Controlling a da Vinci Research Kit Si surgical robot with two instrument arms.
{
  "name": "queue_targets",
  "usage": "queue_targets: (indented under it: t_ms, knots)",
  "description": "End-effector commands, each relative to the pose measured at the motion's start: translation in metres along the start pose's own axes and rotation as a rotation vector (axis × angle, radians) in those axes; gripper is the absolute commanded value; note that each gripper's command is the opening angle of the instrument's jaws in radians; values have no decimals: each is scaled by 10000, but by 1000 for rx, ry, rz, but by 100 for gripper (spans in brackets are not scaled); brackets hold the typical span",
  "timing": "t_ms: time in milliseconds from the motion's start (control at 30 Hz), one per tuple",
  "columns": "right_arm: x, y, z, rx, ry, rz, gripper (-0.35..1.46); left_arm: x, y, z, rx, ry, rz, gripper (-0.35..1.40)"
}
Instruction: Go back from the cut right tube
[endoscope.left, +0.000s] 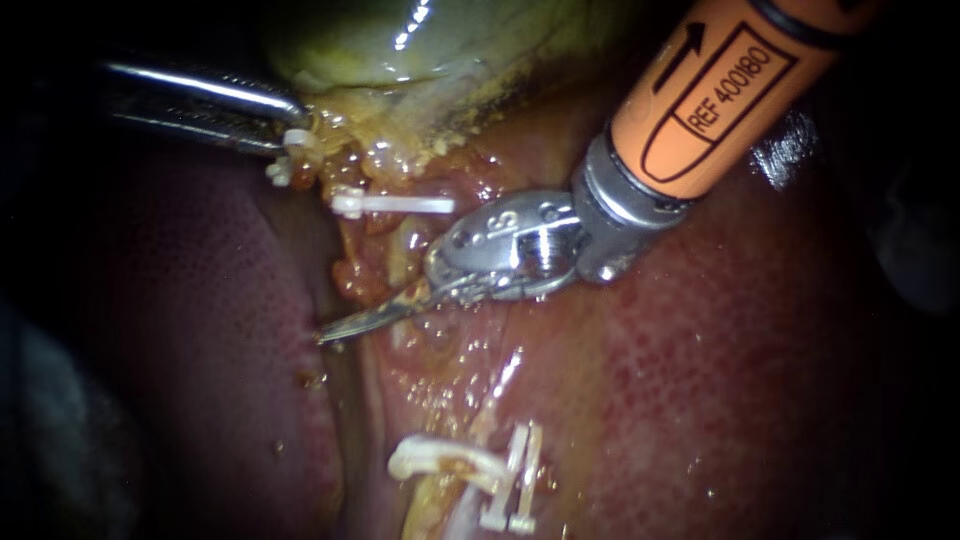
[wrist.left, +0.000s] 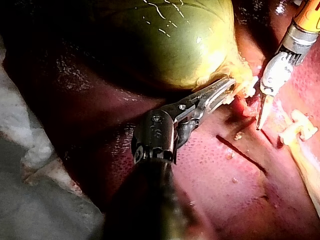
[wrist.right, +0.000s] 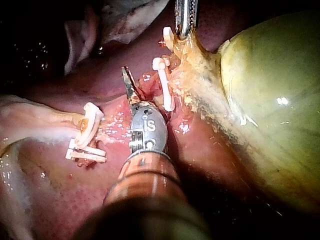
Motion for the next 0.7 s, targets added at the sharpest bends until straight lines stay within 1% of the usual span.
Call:
queue_targets:
  t_ms: [33,67,100,133,233,267,333,433,567,600,700]
  knots:
    - [0,-2,0,-1,17,5,-35,0,0,0,0,0,0,-35]
    - [-1,-3,0,-7,32,9,-35,0,0,0,0,0,0,-35]
    - [-1,-5,1,-13,48,36,9,0,0,0,0,0,0,-35]
    - [-2,-7,2,-15,66,62,39,0,0,0,0,0,0,-35]
    - [-3,-11,5,-7,101,92,76,0,-2,0,-1,0,0,-35]
    - [-3,-11,5,-5,114,115,86,0,-2,0,-1,0,0,-35]
    - [-2,-11,5,-4,135,125,96,0,-3,-1,-1,0,0,-35]
    - [-2,-10,5,-16,137,138,108,0,-3,-1,-1,0,0,-35]
    - [-2,-9,4,-22,139,139,114,0,-3,-1,-1,0,0,-35]
    - [-2,-9,4,-28,139,139,116,0,-3,-1,-1,0,0,-35]
    - [-1,-11,4,-72,146,143,135,-1,-4,-1,-1,0,0,-35]
